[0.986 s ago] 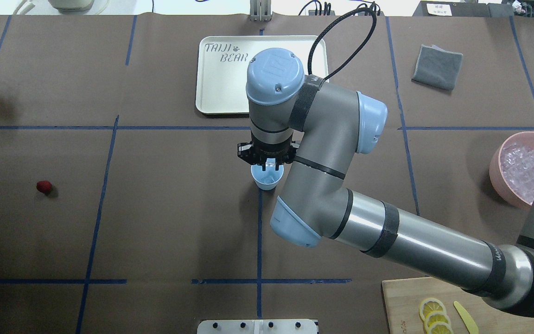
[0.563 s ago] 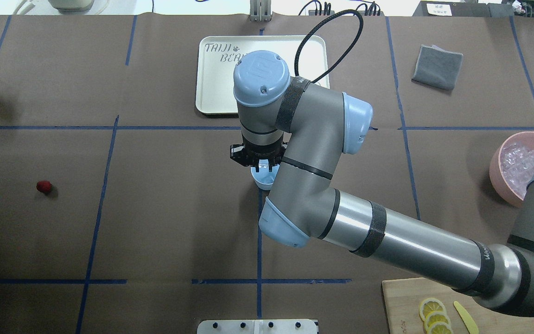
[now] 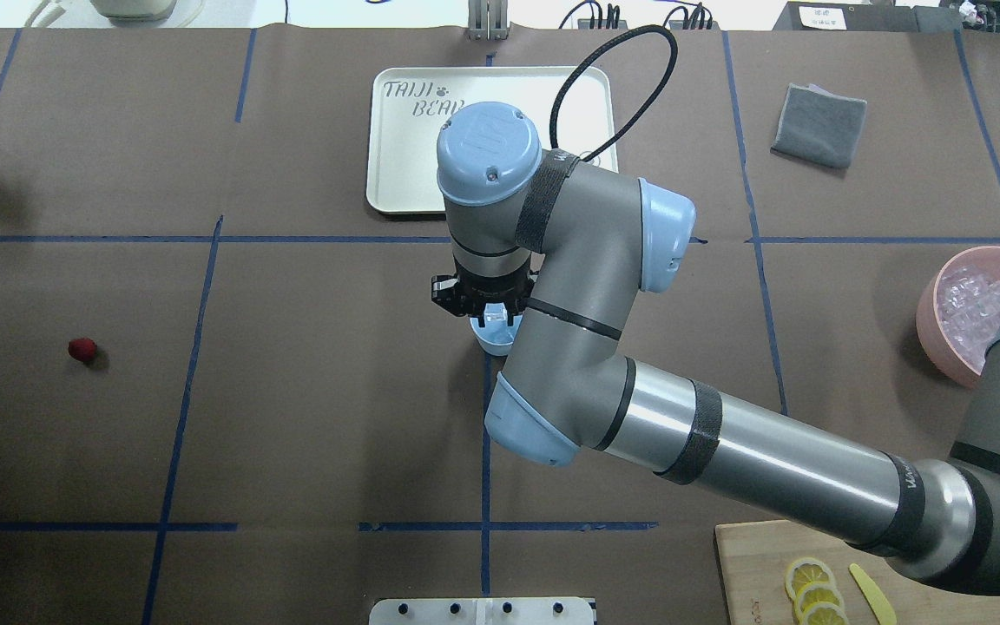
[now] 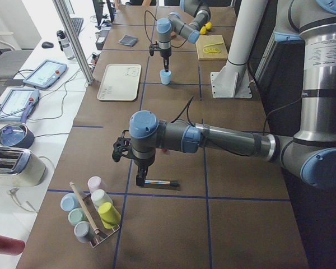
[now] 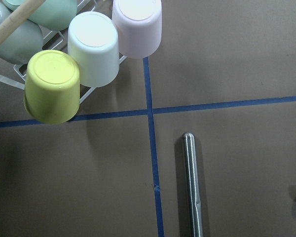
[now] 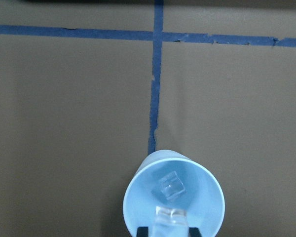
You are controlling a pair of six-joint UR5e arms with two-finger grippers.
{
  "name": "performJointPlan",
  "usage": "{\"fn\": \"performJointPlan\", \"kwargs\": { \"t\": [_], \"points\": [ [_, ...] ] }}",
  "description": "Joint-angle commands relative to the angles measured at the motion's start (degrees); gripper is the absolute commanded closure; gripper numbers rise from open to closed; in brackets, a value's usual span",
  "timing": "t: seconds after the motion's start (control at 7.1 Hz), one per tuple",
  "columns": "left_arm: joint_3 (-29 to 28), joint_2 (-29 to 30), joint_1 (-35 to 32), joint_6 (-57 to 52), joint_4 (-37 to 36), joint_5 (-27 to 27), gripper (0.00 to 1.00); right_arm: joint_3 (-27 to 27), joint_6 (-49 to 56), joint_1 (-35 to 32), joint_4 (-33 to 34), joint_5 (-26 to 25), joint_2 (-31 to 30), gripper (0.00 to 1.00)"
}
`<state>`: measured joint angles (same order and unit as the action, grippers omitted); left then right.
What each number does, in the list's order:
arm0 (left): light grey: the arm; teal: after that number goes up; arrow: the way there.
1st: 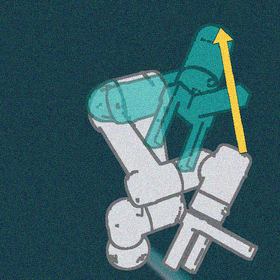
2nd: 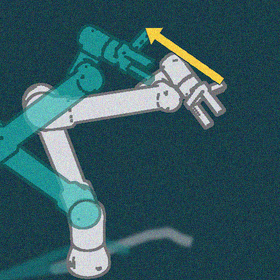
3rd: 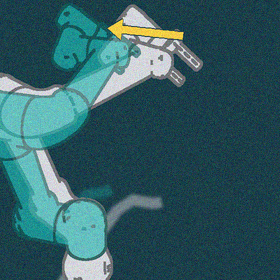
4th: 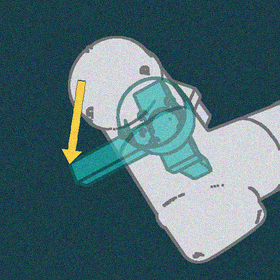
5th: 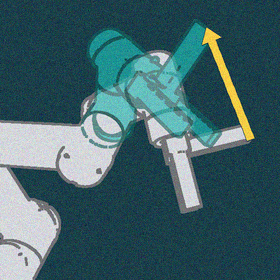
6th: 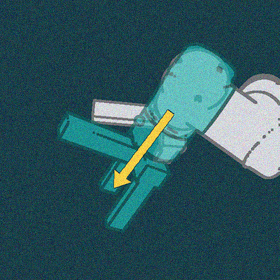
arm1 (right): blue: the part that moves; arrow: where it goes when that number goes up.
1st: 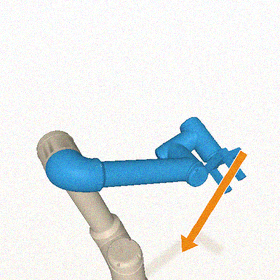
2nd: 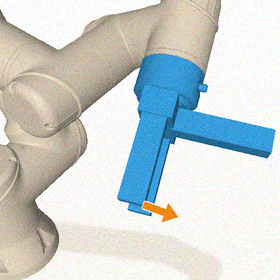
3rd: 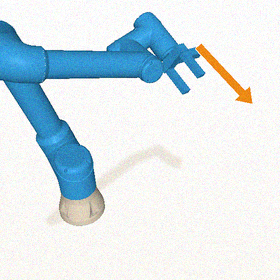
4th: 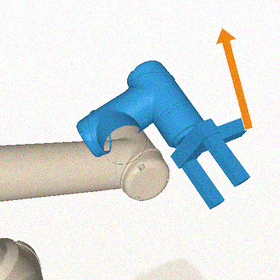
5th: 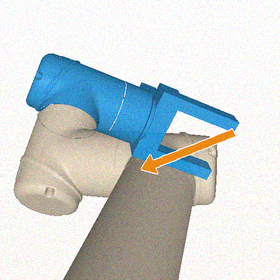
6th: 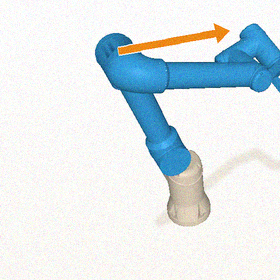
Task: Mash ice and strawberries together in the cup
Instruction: 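Move the right gripper back over the ice bowl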
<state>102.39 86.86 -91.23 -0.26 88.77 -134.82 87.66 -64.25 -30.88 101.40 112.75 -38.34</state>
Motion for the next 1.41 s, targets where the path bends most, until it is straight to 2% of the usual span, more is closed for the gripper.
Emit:
{"fn": "performJointPlan", "kwargs": {
  "t": [0.0,0.14,0.28,0.42,0.85,0.99,1.27],
  "points": [
    [0.0,0.1,0.0,0.0,0.0,0.0,0.00,0.0,0.0,0.0,0.0,0.0,-0.2,0.39],
    [0.0,0.1,0.0,0.0,0.0,0.0,0.00,0.1,0.0,0.0,0.0,0.0,-0.2,0.30],
    [0.1,0.1,0.0,0.0,0.0,0.0,0.00,0.1,0.0,0.0,0.0,0.0,-0.1,0.10],
    [0.2,0.1,0.0,0.0,0.0,0.0,0.00,0.4,-0.1,0.1,0.0,-0.1,-0.2,0.02],
    [0.5,0.1,0.0,0.0,0.0,0.0,0.00,2.2,-0.1,-0.2,0.1,-0.2,-0.2,0.01],
    [0.5,0.1,0.0,0.0,0.0,0.0,0.00,5.2,0.0,-1.6,2.1,0.0,-0.9,0.01],
    [0.6,0.1,0.0,0.1,0.0,0.0,0.00,20.7,0.9,-5.0,4.3,-0.7,-11.3,0.01]
  ]
}}
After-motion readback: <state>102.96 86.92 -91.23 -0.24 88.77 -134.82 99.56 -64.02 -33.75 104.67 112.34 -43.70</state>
